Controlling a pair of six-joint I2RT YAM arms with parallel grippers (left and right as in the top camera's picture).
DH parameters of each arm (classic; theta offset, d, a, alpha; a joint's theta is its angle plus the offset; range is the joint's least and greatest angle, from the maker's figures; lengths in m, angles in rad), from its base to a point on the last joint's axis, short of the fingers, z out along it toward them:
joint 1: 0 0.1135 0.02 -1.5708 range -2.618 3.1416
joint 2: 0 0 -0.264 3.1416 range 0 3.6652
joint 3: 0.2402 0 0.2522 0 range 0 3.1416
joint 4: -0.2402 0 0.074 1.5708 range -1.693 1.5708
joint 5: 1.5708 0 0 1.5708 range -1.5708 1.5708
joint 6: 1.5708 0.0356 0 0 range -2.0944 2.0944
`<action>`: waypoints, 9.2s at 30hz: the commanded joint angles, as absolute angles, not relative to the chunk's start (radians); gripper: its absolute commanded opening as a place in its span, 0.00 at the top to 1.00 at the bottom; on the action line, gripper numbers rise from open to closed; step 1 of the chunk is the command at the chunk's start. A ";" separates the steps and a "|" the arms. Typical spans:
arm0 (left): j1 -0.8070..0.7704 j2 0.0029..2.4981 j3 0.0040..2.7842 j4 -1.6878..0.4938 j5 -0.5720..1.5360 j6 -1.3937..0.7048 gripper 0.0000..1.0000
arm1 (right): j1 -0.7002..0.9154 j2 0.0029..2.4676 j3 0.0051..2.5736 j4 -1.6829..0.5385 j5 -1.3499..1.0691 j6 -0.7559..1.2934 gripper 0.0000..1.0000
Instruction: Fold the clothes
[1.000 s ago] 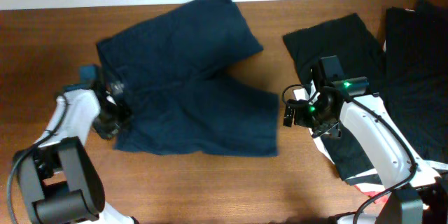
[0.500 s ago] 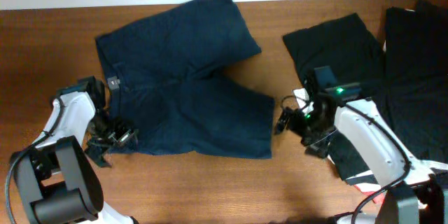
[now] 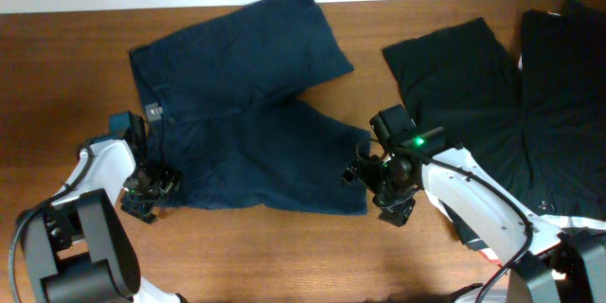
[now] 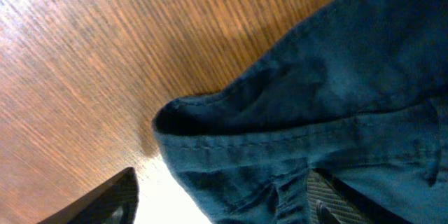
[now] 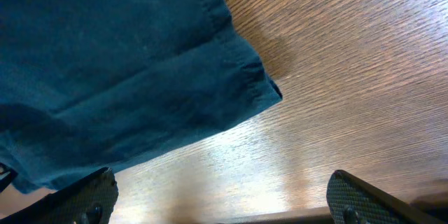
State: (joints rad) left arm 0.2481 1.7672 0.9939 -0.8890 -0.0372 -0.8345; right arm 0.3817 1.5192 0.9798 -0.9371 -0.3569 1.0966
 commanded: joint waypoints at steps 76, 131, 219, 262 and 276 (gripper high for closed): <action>0.092 1.420 1.050 -0.878 -0.051 -0.928 0.99 | 0.179 1.647 1.302 -0.352 -0.106 0.239 0.96; 0.197 1.895 1.346 -1.120 0.104 -0.355 0.96 | 0.207 1.718 1.462 -0.982 -0.269 0.242 0.86; -0.152 2.215 1.740 -1.320 0.546 0.015 0.18 | 0.405 1.766 1.304 -0.985 -0.014 0.252 0.44; 0.212 2.191 2.180 -1.142 0.300 -0.074 0.01 | 0.292 1.650 1.351 -1.111 -0.011 0.252 0.39; -0.066 2.301 1.893 -1.025 0.287 -0.075 0.01 | 0.292 1.650 1.351 -1.124 -0.014 0.252 0.39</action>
State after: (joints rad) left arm -0.0872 2.2288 1.9129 -0.9977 0.2996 -0.0826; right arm 0.2966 1.6798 1.3334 -1.1221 -0.0231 0.2405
